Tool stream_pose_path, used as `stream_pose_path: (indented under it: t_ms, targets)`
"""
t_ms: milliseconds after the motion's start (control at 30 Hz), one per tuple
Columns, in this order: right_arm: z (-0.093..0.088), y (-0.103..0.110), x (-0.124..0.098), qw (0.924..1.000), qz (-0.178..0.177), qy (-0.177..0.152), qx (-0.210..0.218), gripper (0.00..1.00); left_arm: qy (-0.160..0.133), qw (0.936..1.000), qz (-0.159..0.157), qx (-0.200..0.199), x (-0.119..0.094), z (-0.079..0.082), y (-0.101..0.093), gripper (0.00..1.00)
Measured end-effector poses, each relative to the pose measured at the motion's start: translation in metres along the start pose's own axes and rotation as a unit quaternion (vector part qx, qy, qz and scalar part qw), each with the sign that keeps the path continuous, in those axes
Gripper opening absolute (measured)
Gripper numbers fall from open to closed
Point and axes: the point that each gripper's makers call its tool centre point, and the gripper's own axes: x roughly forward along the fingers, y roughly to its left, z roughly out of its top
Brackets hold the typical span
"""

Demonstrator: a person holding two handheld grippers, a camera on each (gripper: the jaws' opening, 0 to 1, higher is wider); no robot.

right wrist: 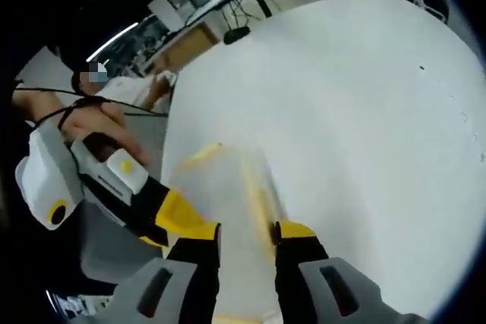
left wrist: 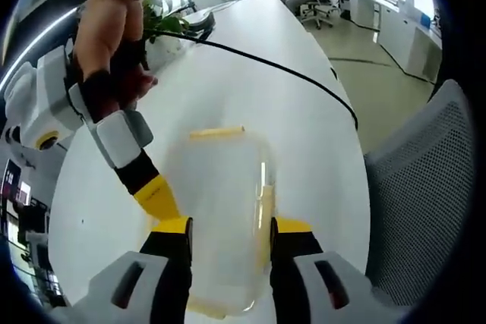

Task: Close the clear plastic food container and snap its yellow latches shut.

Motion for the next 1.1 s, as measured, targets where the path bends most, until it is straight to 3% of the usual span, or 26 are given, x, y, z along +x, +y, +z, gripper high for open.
stream_pose_path:
  t_ms: [267,333,433,567,633,867,933,1000,1033,1100]
  targets:
    - [0.002,0.000,-0.001,1.0000,-0.003,0.000,0.003,0.28,0.008,0.9999,0.001,0.009,-0.001,0.001,-0.002,0.40]
    - [0.000,0.003,-0.002,0.9998,-0.005,0.004,-0.018,0.30,0.006,0.9999,0.001,0.011,-0.001,0.002,-0.002,0.40]
    - [0.001,0.004,-0.004,0.9994,-0.013,0.003,-0.032,0.30,-0.007,0.9993,-0.009,-0.037,-0.002,0.007,-0.003,0.42]
    - [0.003,-0.002,-0.010,0.9965,-0.042,-0.003,-0.072,0.31,-0.007,0.9987,-0.008,-0.050,-0.006,0.010,-0.004,0.54]
    - [0.003,-0.003,-0.012,0.9959,-0.047,-0.009,-0.077,0.35,-0.009,0.9977,-0.023,-0.063,-0.006,0.011,-0.012,0.62]
    - [0.007,-0.005,-0.022,0.9898,-0.087,-0.037,-0.106,0.50,-0.027,0.9944,-0.046,-0.091,-0.014,0.021,-0.026,0.75]
    - [0.005,-0.004,-0.025,0.9893,-0.089,-0.041,-0.108,0.65,-0.025,0.9914,-0.068,-0.108,-0.016,0.022,-0.033,0.80]
    - [0.006,0.002,-0.021,0.9921,-0.077,-0.056,-0.081,0.93,-0.037,0.9915,-0.059,-0.110,-0.018,0.023,-0.028,0.98]
    - [0.002,0.002,-0.022,0.9918,-0.080,-0.044,-0.089,0.88,-0.034,0.9925,-0.072,-0.092,-0.024,0.023,-0.028,0.93]
    - [-0.004,-0.002,-0.024,0.9848,-0.102,-0.024,-0.138,0.83,-0.038,0.9932,-0.064,-0.089,-0.029,0.022,-0.020,0.92]
